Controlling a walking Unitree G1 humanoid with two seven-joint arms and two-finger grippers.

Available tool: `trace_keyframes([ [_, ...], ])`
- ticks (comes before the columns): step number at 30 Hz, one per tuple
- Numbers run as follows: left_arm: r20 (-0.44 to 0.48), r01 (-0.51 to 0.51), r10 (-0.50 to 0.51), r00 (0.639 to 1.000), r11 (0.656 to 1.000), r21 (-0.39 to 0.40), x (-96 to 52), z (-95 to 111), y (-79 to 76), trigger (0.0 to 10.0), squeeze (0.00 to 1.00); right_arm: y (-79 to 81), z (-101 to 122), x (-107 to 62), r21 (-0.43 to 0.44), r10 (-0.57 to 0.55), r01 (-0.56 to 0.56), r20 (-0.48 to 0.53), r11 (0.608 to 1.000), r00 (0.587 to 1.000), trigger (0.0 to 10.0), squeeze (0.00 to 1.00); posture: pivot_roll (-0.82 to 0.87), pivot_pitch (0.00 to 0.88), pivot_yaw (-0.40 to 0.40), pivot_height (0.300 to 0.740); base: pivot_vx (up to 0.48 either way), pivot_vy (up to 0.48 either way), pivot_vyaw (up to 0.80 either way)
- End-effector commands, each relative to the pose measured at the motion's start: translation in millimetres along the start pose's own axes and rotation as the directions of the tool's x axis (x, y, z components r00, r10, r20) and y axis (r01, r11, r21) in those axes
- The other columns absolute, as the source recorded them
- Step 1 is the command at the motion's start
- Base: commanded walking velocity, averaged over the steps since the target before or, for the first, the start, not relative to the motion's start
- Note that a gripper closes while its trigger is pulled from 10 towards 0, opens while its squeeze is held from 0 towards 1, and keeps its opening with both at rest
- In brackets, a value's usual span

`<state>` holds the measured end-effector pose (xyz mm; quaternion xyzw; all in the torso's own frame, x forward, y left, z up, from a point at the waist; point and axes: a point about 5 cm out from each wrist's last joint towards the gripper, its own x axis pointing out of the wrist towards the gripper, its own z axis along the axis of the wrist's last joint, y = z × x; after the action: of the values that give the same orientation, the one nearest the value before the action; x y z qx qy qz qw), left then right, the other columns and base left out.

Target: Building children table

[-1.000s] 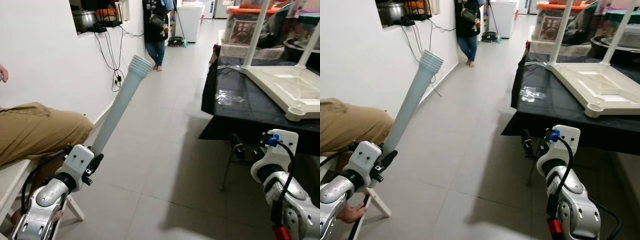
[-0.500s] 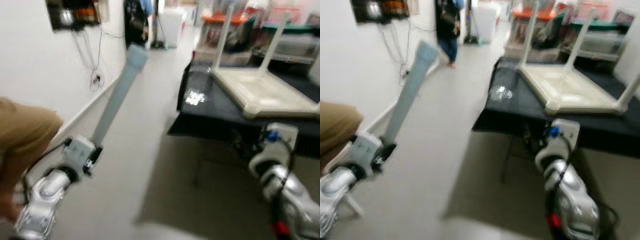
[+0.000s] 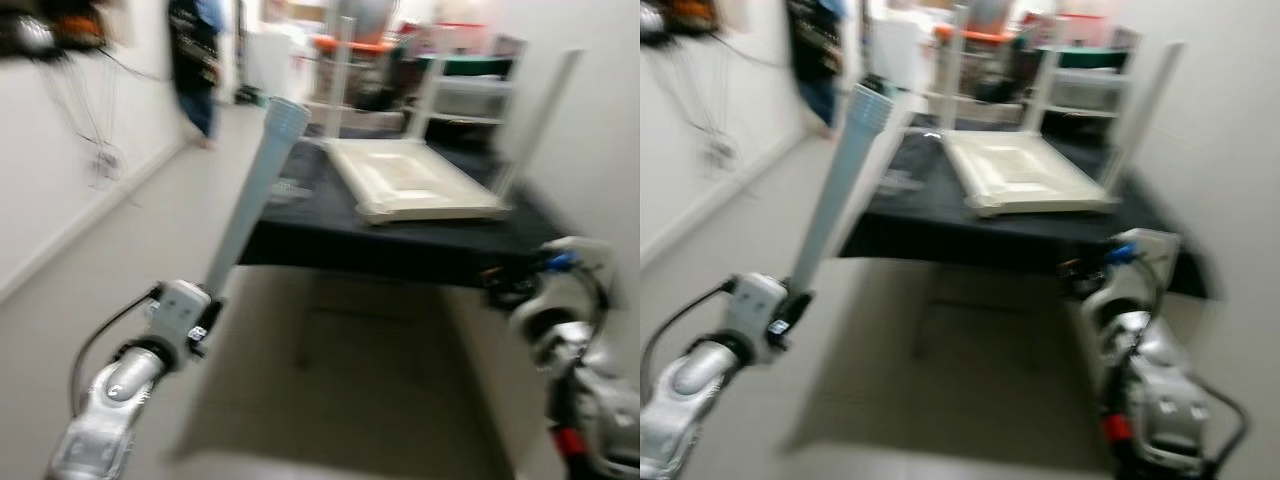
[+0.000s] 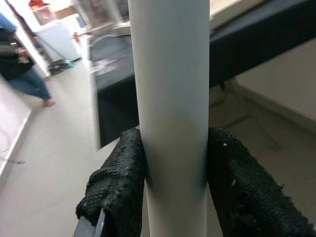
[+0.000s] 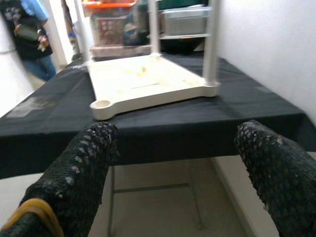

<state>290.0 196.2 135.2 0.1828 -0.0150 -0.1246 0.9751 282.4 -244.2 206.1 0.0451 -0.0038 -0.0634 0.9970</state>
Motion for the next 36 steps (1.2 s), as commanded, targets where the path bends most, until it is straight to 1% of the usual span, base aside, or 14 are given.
trace_keyframes([
  [1,0.036,0.006,-0.006,0.999,1.000,0.002,1.9,7.5,-0.9,10.0,0.00,-1.3,-1.6,0.8,-0.010,-0.015,0.015,0.005,1.000,1.000,10.0,0.00,0.05,0.000,-0.083,0.740,0.000,0.000,0.00],
  [10,0.052,-0.076,0.077,0.996,0.997,-0.018,-3.3,14.6,9.8,10.0,0.00,16.3,-10.8,11.7,-0.015,0.056,-0.056,-0.012,0.998,0.998,10.0,0.00,0.13,0.000,-0.090,0.740,0.000,0.000,0.00],
  [13,0.061,-0.087,0.087,0.994,0.996,-0.017,-8.0,18.1,10.9,10.0,0.00,23.6,-13.2,16.7,-0.055,0.074,-0.074,-0.003,0.996,0.997,10.0,0.00,0.15,0.000,-0.089,0.740,0.000,0.000,0.00],
  [15,0.052,-0.087,0.087,0.995,0.996,-0.008,-11.8,14.5,9.1,10.0,0.00,30.3,-19.7,17.2,-0.119,0.065,-0.063,0.008,0.991,0.998,10.0,0.00,0.15,0.000,-0.081,0.740,0.000,0.000,0.00],
  [16,0.052,-0.087,0.087,0.995,0.996,-0.008,-11.8,14.5,9.1,10.0,0.00,30.3,-19.7,17.2,-0.119,0.065,-0.063,0.008,0.991,0.998,10.0,0.00,0.15,0.000,-0.081,0.740,0.000,0.000,0.00],
  [19,0.042,-0.076,0.076,0.996,0.997,-0.005,-12.6,12.3,3.2,10.0,0.00,37.2,-25.7,11.4,-0.146,0.071,-0.066,0.033,0.987,0.997,10.0,0.00,0.15,0.000,-0.069,0.740,0.000,0.000,0.00],
  [23,0.066,0.004,-0.003,0.998,1.000,-0.009,-12.8,19.2,-20.2,10.0,0.00,40.4,-41.8,-8.7,-0.183,0.068,-0.056,0.059,0.981,0.996,10.0,0.00,0.16,0.000,-0.054,0.740,0.000,0.000,0.00],
  [24,0.077,0.034,-0.033,0.996,0.999,-0.009,-12.1,21.4,-27.4,10.0,0.00,42.7,-45.2,-12.9,-0.173,0.076,-0.065,0.056,0.983,0.995,10.0,0.00,0.15,0.000,-0.046,0.740,0.000,0.000,0.00],
  [26,0.077,0.034,-0.033,0.996,0.999,-0.009,-12.1,21.4,-27.4,10.0,0.00,42.7,-45.2,-12.9,-0.173,0.076,-0.065,0.056,0.983,0.995,10.0,0.00,0.15,0.000,-0.046,0.740,0.000,0.000,0.00],
  [27,0.086,0.067,-0.066,0.994,0.998,-0.011,-12.2,24.3,-35.9,10.0,0.00,46.0,-49.1,-16.7,-0.158,0.089,-0.079,0.060,0.984,0.994,10.0,0.00,0.14,0.000,-0.044,0.740,0.000,0.000,0.00],
  [29,0.086,0.083,-0.081,0.993,0.996,-0.022,-12.0,25.1,-41.7,10.0,0.00,48.4,-49.3,-19.3,-0.154,0.103,-0.092,0.065,0.984,0.993,10.0,0.00,0.12,0.000,-0.035,0.740,0.000,0.000,0.00],
  [32,0.086,0.099,-0.095,0.992,0.994,-0.038,-11.5,26.5,-46.2,10.0,0.00,49.2,-47.2,-22.0,-0.136,0.114,-0.104,0.064,0.985,0.991,10.0,0.00,0.12,0.000,-0.037,0.740,0.000,0.000,0.00],
  [35,0.083,0.106,-0.103,0.991,0.994,-0.030,-13.3,24.4,-44.8,10.0,0.00,47.2,-50.1,-24.1,-0.123,0.114,-0.106,0.059,0.987,0.992,10.0,0.00,0.12,0.000,-0.022,0.740,0.000,0.000,0.00],
  [36,0.056,0.107,-0.106,0.993,0.994,-0.019,-15.1,14.1,-44.2,10.0,0.00,45.8,-63.1,-27.1,-0.067,0.109,-0.107,0.017,0.992,0.994,10.0,0.00,0.11,0.000,-0.030,0.740,0.000,0.000,0.00],
])
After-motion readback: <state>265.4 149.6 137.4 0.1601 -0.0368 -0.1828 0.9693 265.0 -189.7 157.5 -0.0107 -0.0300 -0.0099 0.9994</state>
